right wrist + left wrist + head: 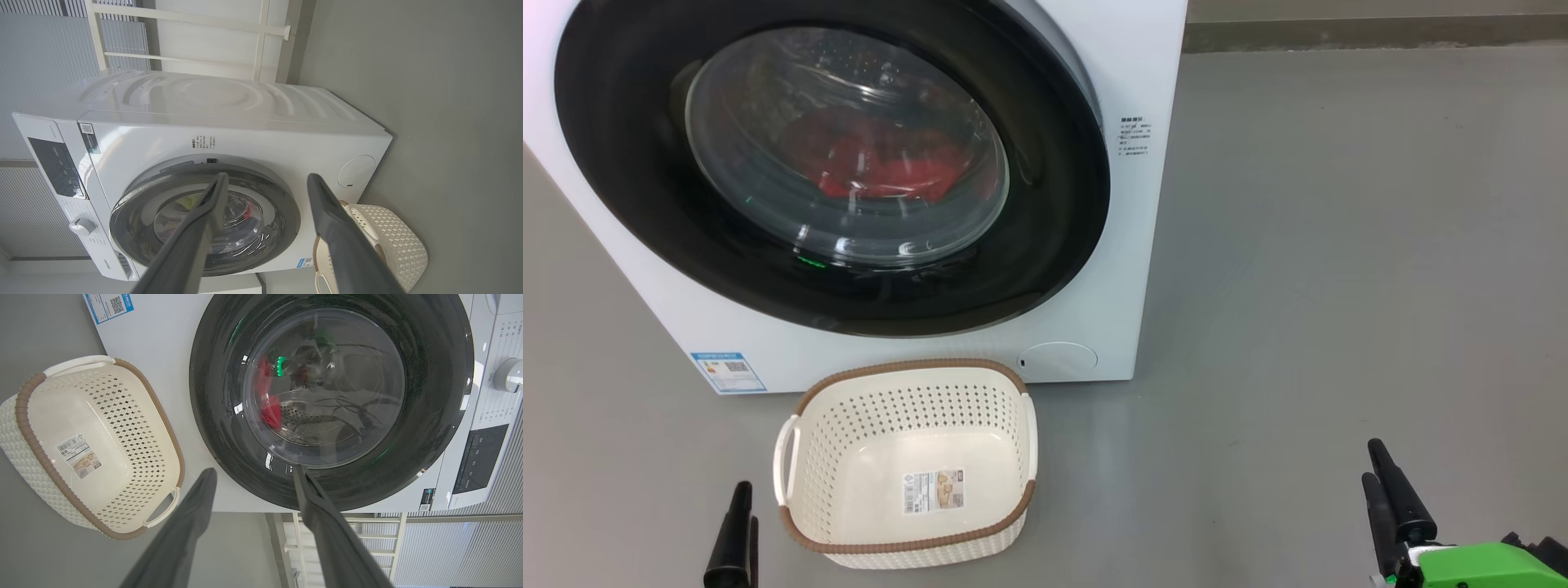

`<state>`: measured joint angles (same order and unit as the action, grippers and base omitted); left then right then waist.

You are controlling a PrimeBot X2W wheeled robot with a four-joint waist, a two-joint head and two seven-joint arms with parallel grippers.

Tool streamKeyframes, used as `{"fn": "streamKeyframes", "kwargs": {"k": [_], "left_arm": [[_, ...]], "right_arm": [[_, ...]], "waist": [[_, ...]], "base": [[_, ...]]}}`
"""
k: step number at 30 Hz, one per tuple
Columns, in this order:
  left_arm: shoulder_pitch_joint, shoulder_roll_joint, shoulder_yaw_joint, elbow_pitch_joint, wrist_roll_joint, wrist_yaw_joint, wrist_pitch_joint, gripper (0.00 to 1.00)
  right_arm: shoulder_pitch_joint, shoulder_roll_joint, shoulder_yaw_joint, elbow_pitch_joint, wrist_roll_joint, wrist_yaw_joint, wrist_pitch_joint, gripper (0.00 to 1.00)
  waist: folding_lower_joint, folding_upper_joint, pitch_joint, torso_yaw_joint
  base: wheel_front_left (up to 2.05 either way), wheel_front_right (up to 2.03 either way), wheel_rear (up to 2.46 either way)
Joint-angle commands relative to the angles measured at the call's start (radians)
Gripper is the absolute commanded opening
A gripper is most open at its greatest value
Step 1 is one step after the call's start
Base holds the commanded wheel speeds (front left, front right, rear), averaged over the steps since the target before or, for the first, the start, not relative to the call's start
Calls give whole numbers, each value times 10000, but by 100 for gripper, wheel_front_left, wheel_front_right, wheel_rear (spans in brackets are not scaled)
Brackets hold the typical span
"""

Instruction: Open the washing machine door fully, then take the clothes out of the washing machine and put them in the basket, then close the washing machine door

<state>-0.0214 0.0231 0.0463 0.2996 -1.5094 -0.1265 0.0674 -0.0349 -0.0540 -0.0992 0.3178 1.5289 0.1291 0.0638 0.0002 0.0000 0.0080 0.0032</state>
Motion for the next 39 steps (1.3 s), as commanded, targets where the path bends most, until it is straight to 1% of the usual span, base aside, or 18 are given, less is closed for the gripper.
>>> {"fn": "streamKeyframes", "kwargs": {"k": [1, 18, 35, 39], "left_arm": [[-271, 194, 24, -340, 346, -8, -120, 100], [-138, 113, -116, -630, 3303, 27, -621, 100], [12, 125, -338, -889, 5550, 146, -1122, 100], [24, 130, -367, -934, 5924, 166, -1210, 100]], "right_arm": [[-232, -210, 141, -279, -296, 2, -108, 100], [-297, -587, 744, -98, -2817, 4, -605, 100], [-309, -846, 1154, -99, -4761, 6, -1102, 100], [-323, -884, 1218, -103, -5083, 7, -1190, 100]], "waist": [[-1, 0, 5, 4], [-1, 0, 17, 54], [-1, 0, 13, 78], [-1, 0, 29, 84]], "base": [[0, 0, 0], [0, 0, 0], [0, 0, 0], [0, 0, 0]]}}
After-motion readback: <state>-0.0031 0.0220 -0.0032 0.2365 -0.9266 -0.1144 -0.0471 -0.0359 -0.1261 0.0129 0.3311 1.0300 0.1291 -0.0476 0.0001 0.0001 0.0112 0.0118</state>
